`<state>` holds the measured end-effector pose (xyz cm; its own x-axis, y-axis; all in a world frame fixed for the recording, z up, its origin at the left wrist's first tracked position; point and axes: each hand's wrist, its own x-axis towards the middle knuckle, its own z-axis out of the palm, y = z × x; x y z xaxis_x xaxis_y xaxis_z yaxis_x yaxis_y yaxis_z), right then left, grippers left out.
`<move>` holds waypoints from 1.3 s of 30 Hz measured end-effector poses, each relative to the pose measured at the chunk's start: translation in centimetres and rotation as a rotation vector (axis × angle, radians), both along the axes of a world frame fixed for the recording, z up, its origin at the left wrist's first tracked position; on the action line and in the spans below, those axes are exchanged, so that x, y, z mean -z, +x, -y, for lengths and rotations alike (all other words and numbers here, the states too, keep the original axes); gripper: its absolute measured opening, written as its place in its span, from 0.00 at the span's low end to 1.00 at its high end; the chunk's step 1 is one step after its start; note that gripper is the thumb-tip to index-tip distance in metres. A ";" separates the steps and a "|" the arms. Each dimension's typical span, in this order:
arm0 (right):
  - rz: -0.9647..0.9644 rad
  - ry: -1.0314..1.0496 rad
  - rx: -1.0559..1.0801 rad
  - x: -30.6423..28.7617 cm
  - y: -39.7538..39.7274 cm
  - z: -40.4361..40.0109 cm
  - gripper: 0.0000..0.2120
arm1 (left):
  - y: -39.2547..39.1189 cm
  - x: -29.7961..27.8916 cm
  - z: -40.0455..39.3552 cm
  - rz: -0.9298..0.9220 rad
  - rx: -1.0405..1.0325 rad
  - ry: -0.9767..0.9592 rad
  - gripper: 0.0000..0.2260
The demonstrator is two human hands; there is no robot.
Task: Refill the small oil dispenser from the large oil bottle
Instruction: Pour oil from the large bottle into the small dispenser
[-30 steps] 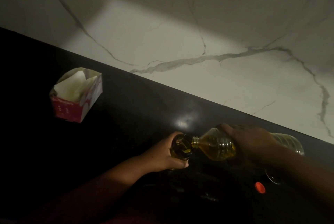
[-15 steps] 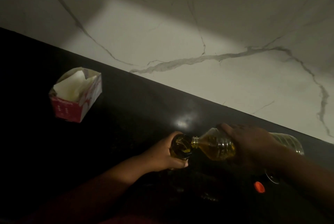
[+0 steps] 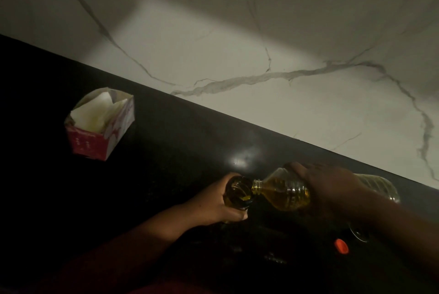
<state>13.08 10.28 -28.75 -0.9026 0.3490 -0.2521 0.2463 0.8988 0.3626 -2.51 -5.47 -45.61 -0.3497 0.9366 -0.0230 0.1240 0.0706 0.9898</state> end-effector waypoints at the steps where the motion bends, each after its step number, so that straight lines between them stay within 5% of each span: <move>1: 0.004 -0.002 0.005 0.0 0.0 0.0 0.45 | 0.0 0.1 0.0 -0.001 -0.002 0.003 0.32; 39: -0.001 -0.003 -0.002 0.1 0.1 -0.1 0.45 | 0.0 -0.4 0.2 0.005 -0.007 -0.004 0.31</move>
<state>13.20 10.37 -28.80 -0.9034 0.3468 -0.2521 0.2453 0.9003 0.3595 -2.49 -5.64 -45.24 -0.3564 0.9339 -0.0288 0.1183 0.0757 0.9901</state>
